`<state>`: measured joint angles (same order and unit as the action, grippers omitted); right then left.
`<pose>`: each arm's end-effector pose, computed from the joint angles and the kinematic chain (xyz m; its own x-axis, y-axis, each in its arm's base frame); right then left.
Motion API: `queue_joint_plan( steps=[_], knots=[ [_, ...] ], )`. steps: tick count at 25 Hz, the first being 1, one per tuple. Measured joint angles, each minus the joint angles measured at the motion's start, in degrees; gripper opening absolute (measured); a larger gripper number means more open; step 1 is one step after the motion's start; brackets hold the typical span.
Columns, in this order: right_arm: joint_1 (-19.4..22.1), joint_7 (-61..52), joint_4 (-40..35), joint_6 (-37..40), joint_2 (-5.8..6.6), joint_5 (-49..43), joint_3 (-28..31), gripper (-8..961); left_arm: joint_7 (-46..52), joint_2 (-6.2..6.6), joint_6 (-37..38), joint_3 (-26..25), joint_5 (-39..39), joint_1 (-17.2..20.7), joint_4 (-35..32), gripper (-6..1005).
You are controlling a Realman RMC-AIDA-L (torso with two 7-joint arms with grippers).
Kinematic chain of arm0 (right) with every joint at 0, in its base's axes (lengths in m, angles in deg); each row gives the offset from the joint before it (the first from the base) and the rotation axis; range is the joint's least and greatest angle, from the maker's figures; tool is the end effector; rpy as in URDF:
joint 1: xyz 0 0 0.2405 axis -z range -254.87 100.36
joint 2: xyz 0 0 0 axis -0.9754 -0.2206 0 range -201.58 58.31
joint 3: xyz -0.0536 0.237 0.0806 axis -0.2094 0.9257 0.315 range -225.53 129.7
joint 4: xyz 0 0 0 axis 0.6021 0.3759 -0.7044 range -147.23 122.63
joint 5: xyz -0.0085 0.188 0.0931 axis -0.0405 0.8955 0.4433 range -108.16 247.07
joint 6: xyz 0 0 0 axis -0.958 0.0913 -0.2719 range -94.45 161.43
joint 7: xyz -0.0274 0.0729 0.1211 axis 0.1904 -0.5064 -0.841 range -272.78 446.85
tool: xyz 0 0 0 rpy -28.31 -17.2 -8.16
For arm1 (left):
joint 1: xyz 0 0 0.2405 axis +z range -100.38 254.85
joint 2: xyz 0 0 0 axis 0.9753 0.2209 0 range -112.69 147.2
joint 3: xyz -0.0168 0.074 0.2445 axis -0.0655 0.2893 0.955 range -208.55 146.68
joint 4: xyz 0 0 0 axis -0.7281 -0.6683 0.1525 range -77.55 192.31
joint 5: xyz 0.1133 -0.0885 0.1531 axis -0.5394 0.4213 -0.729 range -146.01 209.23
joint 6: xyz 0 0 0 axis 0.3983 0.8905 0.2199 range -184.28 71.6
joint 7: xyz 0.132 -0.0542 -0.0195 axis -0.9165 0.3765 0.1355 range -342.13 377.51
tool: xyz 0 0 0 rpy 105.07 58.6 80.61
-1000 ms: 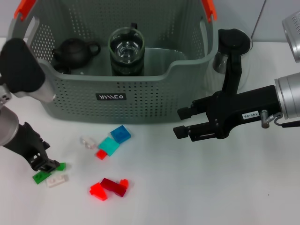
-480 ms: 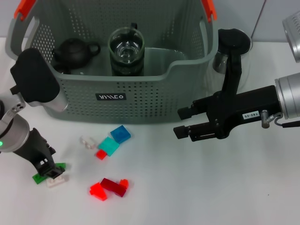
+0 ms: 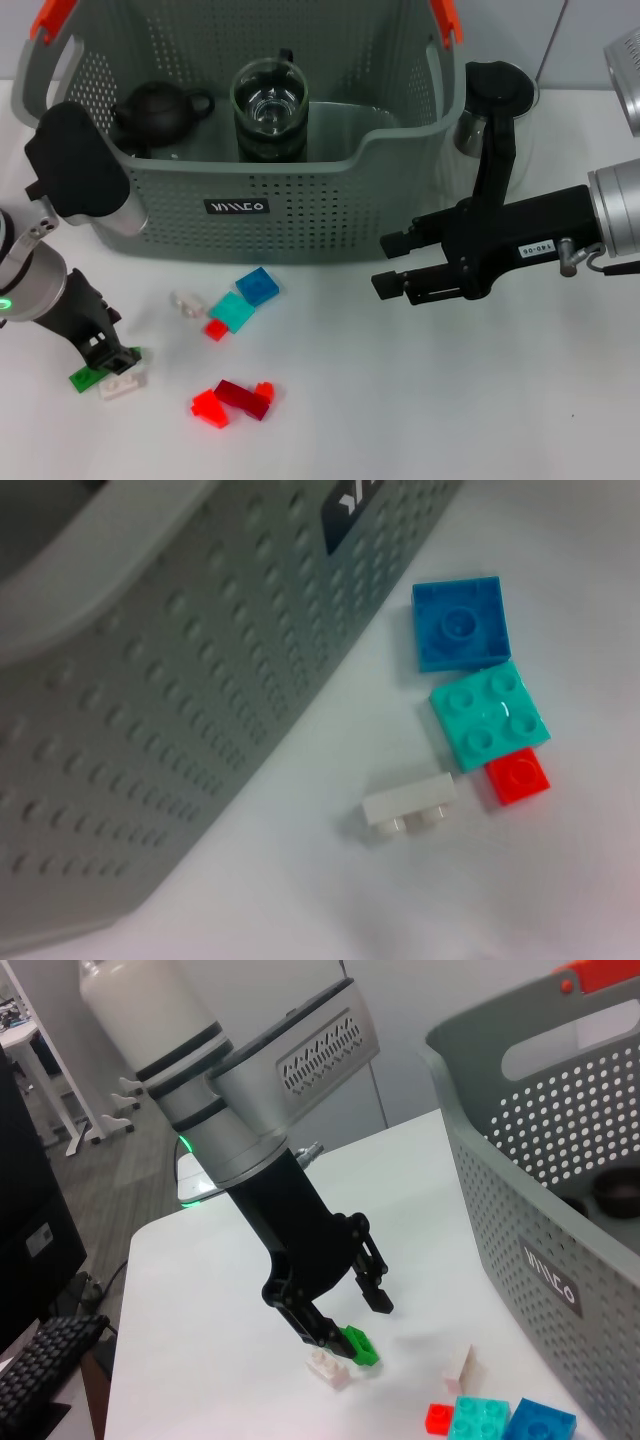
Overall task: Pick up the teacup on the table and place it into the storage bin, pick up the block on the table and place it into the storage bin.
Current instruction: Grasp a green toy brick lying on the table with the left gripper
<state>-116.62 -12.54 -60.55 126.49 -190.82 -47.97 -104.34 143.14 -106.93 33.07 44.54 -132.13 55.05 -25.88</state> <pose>0.1782 0.3526 -0.0153 0.8964 -0.3538 -0.2670 -0.3509 -0.9345 0.0600 -0.2506 0.3157 0.0136 0.7345 0.5426 -0.4076 0.3392 -0.8137 -0.4720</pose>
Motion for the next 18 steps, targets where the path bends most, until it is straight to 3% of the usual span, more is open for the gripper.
queue_joint_plan(
  steps=[18],
  knots=[
    [0.25, 0.01, 0.4, 0.1, 0.0, 0.0, 0.0, 609, 1.08, 0.18, -2.17, 0.9, -0.05, -0.73, 2.89, 534]
  ],
)
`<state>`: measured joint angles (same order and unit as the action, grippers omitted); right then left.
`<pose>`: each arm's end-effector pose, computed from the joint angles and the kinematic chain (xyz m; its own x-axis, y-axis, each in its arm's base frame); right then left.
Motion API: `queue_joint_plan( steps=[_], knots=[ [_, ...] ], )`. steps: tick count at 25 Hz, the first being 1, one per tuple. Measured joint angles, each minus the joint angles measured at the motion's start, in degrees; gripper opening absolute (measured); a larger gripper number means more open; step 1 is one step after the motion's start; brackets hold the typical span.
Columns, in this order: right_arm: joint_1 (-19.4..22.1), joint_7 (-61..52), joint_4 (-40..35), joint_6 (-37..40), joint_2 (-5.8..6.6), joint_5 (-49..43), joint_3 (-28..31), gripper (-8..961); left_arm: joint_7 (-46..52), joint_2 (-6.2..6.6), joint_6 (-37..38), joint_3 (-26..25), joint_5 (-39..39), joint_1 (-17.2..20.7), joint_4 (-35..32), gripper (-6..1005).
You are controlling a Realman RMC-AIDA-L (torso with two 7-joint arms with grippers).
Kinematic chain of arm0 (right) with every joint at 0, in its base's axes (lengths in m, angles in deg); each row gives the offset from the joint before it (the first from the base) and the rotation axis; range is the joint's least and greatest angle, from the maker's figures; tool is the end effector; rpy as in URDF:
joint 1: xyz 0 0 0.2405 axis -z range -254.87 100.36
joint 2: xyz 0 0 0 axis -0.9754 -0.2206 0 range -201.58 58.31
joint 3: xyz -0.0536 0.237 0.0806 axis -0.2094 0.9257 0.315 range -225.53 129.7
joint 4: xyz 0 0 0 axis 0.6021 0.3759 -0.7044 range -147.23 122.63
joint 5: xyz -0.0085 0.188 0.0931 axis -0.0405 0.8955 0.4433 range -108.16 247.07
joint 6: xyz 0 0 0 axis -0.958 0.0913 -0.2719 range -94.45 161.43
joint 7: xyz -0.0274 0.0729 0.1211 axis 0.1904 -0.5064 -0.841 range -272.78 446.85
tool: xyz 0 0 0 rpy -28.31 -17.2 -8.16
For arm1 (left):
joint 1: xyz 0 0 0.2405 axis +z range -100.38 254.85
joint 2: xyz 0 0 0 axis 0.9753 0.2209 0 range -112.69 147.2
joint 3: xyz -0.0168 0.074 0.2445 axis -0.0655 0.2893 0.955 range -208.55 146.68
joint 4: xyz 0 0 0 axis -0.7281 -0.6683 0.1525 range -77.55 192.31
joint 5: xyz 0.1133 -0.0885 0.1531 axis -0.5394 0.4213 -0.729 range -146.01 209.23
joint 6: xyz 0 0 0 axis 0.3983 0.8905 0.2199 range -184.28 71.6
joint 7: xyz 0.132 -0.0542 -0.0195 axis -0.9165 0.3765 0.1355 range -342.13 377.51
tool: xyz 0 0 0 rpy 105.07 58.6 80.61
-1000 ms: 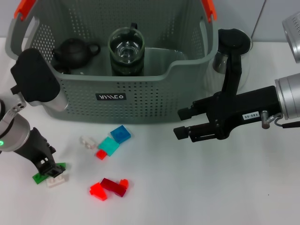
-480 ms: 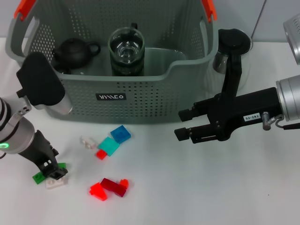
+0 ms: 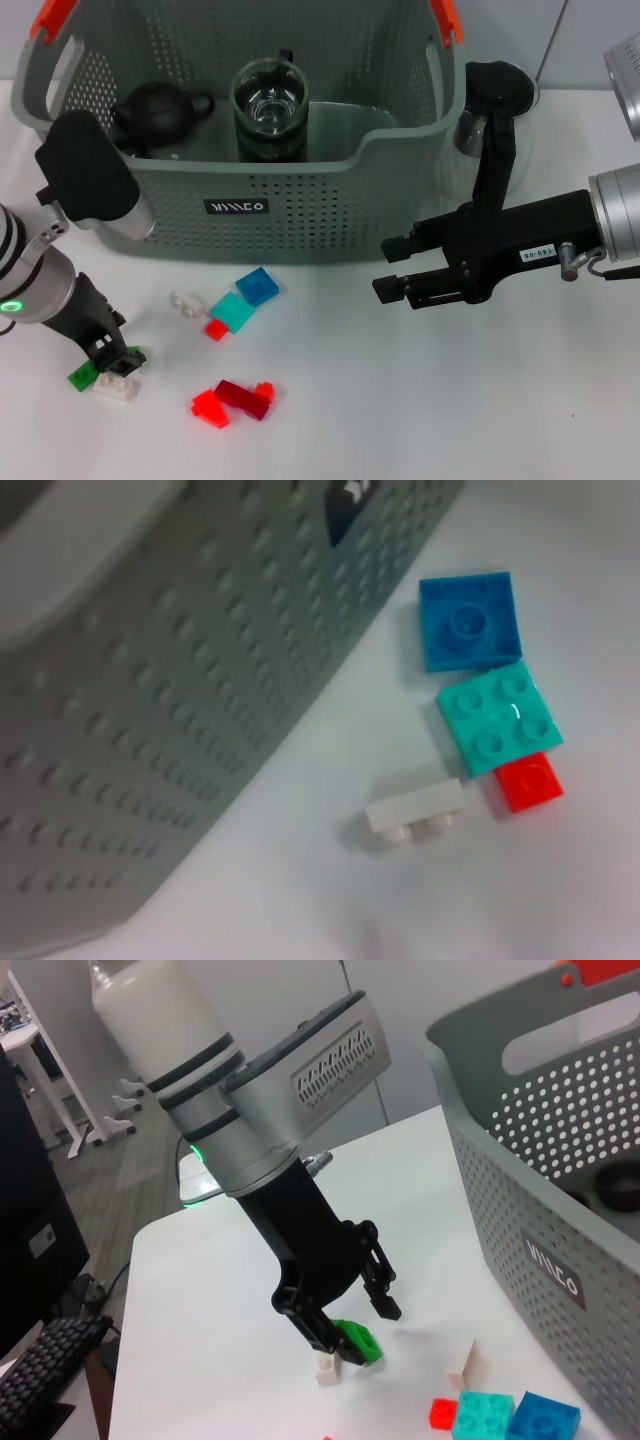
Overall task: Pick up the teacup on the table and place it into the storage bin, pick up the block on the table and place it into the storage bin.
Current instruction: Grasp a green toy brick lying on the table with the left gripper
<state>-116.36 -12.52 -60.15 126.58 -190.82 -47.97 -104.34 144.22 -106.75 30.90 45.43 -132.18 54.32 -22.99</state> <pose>0.1806 0.3510 -0.0163 0.8929 -0.3633 -0.2661 -0.3591 -0.9310 0.0661 -0.2544 0.3191 0.0059 0.7275 0.5507 -0.4093 0.3467 -0.8098 -0.4734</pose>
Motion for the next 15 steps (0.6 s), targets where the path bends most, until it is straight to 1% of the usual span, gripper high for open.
queue_joint_plan(
  steps=[9, 15],
  knots=[
    [0.3, -0.03, 0.12, 0.16, 0.07, 0.0, 0.0, 610, 2.23, 0.56, -1.93, -0.45, -0.04, -0.37, -0.02, 533],
    [0.47, 0.06, 0.13, 0.16, 0.09, 0.0, 0.0, 610, 1.91, 0.42, -0.29, -0.48, -0.04, -0.29, -1.22, 533]
  ],
)
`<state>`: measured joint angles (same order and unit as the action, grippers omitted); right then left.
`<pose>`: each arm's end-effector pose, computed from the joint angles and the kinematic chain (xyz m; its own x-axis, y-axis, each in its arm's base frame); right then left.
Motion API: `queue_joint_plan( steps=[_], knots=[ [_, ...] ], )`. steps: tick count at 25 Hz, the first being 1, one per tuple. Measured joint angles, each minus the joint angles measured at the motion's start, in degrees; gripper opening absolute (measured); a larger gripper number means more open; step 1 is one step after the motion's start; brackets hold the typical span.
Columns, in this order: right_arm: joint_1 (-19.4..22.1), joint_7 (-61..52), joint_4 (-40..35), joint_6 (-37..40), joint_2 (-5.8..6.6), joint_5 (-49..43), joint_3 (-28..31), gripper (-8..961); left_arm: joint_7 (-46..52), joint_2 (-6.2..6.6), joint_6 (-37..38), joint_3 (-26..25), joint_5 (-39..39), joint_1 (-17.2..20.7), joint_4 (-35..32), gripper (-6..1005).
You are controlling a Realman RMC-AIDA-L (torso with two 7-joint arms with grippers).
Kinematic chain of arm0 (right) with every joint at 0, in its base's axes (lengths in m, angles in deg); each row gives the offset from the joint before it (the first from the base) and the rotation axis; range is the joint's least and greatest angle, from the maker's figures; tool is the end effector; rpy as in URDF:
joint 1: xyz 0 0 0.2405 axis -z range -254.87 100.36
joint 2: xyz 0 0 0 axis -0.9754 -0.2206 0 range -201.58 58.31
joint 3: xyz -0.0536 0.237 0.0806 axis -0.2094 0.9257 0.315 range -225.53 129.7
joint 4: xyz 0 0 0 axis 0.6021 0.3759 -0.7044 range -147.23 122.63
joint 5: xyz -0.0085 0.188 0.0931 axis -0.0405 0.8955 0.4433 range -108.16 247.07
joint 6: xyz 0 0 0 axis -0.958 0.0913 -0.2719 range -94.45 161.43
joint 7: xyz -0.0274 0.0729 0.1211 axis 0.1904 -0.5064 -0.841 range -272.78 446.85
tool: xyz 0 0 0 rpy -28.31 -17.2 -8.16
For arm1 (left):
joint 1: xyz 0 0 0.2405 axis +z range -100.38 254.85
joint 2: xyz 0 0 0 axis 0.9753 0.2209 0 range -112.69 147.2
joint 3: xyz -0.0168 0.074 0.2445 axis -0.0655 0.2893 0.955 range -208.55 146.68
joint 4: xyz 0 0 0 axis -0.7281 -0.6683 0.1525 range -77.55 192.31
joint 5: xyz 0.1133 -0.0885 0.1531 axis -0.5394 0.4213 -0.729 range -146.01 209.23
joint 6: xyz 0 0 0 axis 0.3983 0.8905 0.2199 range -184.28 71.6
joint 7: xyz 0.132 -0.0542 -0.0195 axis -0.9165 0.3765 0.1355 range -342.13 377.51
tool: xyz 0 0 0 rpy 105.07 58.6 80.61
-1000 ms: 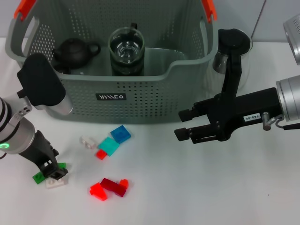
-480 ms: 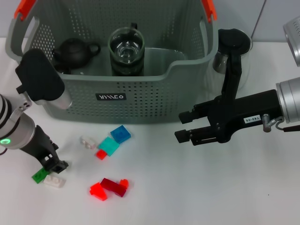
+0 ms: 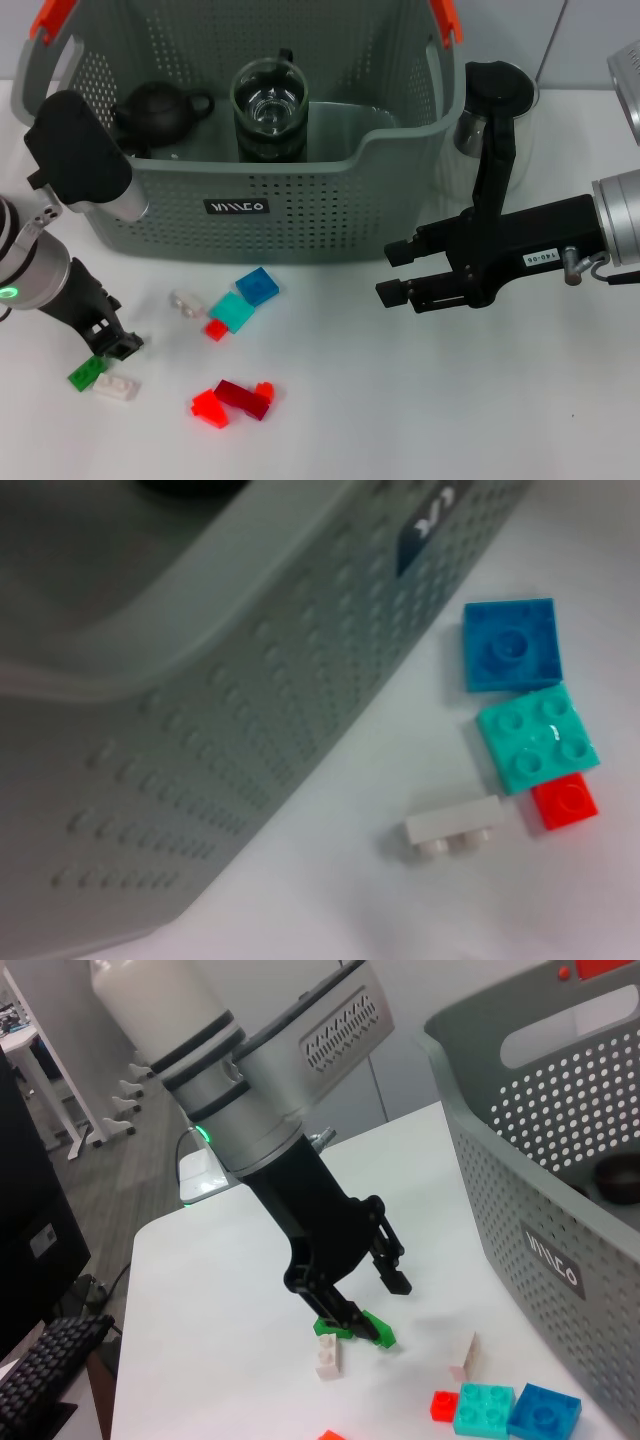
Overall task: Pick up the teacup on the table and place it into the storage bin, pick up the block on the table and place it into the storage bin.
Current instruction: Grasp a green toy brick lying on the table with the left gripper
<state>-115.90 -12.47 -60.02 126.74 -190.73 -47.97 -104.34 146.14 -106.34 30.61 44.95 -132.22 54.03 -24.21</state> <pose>0.1840 0.3491 -0.0160 0.8900 -0.3713 -0.2648 -0.3666 -0.9278 0.0687 -0.2510 0.3241 0.0130 0.7255 0.5727 -0.3816 0.3524 -0.7854 -0.5089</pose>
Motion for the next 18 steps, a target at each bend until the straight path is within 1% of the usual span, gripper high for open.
queue_joint_plan(
  steps=[5, 9, 18],
  knots=[
    [0.08, 0.07, 0.0, 0.0, 0.0, 0.05, 0.0, 610, -0.18, -0.31, 1.46, 0.29, 0.05, 0.58, -2.44, 532],
    [0.07, 0.23, 0.0, 0.0, 0.0, 0.09, 0.0, 610, -0.22, -0.34, 2.51, 0.41, 0.04, 0.5, -1.77, 527],
    [0.06, 0.36, 0.0, -0.03, 0.0, 0.1, 0.0, 609, -0.28, -0.33, 1.5, 0.58, 0.0, 0.44, 0.33, 494]
  ],
)
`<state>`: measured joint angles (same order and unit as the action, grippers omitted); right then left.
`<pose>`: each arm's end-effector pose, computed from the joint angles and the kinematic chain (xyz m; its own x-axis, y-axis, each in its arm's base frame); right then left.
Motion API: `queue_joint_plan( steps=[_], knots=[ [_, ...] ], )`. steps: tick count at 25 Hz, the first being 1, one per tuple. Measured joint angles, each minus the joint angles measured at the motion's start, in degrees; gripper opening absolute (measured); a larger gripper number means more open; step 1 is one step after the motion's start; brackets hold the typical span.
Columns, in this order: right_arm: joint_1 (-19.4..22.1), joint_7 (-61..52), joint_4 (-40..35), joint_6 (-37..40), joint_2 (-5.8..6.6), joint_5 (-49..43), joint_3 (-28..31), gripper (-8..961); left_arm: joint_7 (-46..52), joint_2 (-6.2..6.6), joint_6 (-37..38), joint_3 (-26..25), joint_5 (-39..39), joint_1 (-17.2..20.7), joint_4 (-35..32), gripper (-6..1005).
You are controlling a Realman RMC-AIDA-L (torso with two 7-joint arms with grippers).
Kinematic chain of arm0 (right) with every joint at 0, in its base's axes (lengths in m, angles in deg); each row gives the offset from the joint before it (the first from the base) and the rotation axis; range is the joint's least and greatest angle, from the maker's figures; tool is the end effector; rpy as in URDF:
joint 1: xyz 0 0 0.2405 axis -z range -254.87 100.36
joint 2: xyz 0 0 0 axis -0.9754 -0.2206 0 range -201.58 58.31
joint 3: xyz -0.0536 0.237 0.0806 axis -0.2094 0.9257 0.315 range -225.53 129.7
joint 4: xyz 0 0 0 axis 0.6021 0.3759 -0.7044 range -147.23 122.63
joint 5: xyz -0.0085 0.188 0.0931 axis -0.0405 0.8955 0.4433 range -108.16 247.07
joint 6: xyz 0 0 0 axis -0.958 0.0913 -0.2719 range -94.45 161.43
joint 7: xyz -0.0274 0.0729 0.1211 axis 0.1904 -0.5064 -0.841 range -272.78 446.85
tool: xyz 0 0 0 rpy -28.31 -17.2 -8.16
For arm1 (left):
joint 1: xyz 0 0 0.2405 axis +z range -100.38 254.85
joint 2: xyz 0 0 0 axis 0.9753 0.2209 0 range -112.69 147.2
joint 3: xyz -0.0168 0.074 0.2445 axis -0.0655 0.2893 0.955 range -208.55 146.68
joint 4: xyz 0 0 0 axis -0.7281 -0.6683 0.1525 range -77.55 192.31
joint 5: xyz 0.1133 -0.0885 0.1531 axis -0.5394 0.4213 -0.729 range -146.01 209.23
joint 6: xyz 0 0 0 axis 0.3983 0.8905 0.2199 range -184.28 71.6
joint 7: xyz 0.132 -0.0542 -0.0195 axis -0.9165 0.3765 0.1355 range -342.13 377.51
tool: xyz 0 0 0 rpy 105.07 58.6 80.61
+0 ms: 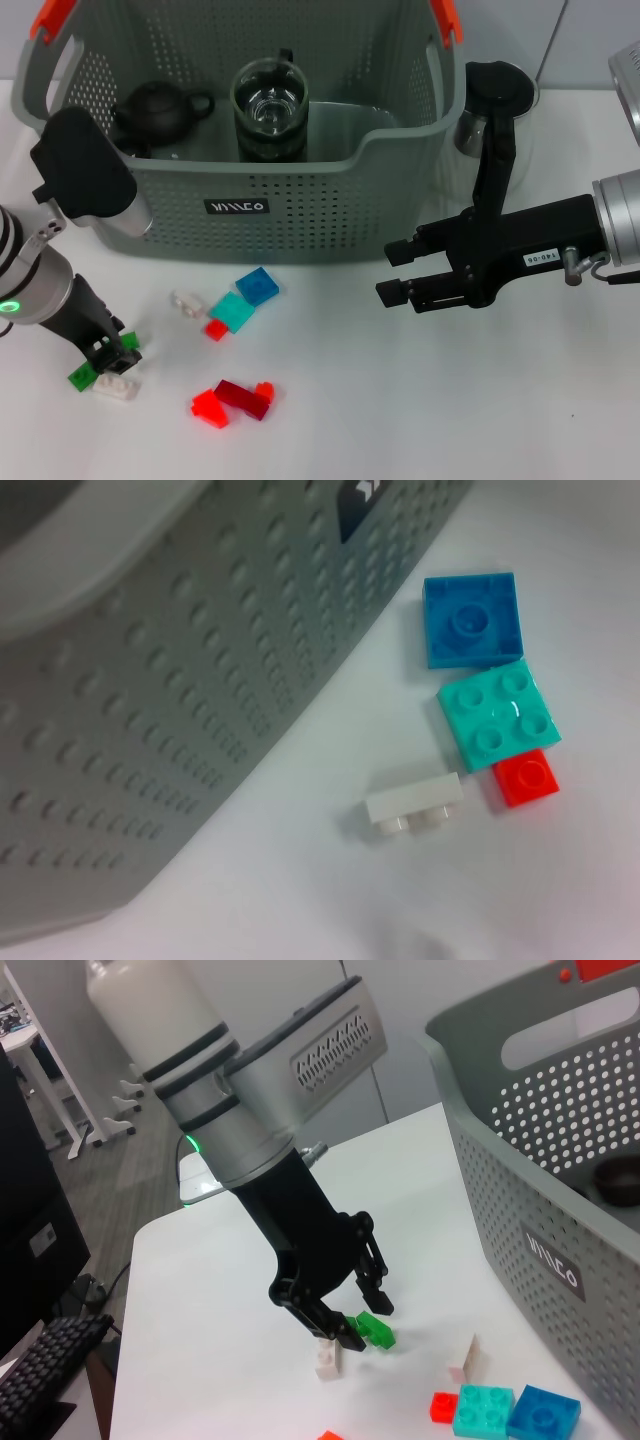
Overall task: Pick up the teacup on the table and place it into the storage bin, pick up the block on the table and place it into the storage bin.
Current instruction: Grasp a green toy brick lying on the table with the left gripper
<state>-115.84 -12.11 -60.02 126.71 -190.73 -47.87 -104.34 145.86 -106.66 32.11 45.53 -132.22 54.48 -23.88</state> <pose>0.1841 0.3491 -0.0159 0.8914 -0.3662 -0.2670 -0.3620 -0.9298 0.0668 -0.2530 0.3171 0.0080 0.7145 0.5721 -0.4028 0.3675 -0.7967 -0.4798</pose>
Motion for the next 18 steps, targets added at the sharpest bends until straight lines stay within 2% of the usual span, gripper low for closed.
queue_joint_plan(
  steps=[9, 18],
  knots=[
    [0.05, -0.03, 0.02, 0.03, 0.0, -0.01, 0.0, 609, 0.2, 0.18, -0.53, -0.01, 0.0, -0.32, 1.49, 412],
    [0.09, -0.16, 0.13, 0.03, 0.0, -0.09, 0.0, 609, 0.47, 0.34, -1.78, -0.01, 0.0, -0.46, 2.34, 392]
  ],
)
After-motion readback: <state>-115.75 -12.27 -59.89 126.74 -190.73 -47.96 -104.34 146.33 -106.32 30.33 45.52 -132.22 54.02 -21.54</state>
